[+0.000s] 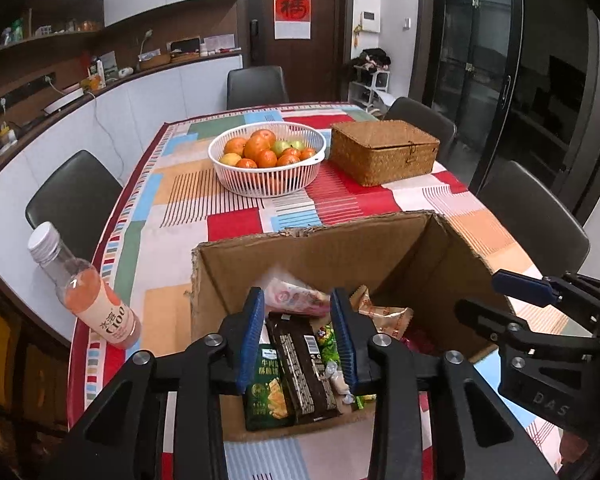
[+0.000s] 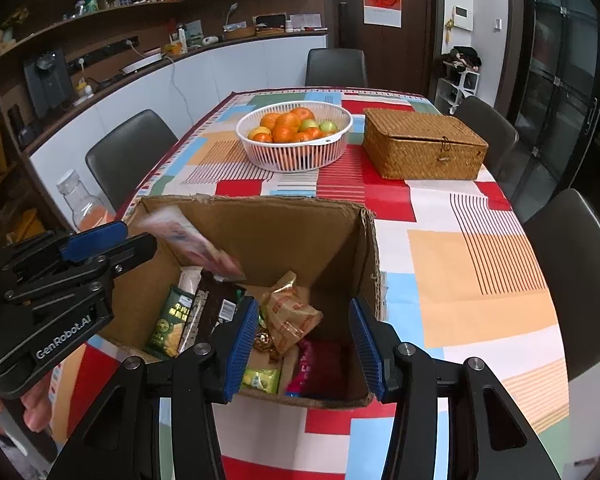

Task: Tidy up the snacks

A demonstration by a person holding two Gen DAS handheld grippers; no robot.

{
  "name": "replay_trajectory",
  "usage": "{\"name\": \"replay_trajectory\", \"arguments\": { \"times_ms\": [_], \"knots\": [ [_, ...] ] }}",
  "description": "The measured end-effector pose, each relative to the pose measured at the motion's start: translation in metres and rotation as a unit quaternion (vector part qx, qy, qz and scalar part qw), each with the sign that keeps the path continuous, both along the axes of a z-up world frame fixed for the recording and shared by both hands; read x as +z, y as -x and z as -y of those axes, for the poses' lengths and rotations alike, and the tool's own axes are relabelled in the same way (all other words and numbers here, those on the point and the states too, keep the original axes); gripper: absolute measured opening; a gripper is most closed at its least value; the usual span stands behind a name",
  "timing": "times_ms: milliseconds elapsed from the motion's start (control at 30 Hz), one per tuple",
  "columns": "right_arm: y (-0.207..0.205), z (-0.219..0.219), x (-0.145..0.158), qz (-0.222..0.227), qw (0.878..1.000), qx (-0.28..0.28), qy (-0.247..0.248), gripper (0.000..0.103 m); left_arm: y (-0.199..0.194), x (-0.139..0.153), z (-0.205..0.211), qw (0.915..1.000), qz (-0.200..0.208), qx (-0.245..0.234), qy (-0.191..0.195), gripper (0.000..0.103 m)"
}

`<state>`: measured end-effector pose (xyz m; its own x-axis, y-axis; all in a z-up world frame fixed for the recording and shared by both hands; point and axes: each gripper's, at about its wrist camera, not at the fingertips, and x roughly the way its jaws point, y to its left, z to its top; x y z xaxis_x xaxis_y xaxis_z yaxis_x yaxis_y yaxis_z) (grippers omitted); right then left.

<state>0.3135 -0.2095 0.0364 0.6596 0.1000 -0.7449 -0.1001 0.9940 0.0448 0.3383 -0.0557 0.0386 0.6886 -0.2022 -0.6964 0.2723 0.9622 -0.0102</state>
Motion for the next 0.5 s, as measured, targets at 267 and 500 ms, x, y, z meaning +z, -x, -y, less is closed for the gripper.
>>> {"name": "replay_trajectory", "arguments": {
  "times_ms": [267,500],
  "knots": [
    [0.035,-0.004,0.009,0.024,1.0,0.01,-0.005,0.048,0.048,0.015,-0.01,0.9992,0.038,0.012,0.003,0.054],
    [0.087,-0.003,0.019,0.069,0.998,0.002,0.005,0.059,0.103,0.024,-0.014,0.997,0.076,0.009,0.014,0.068]
  ]
}}
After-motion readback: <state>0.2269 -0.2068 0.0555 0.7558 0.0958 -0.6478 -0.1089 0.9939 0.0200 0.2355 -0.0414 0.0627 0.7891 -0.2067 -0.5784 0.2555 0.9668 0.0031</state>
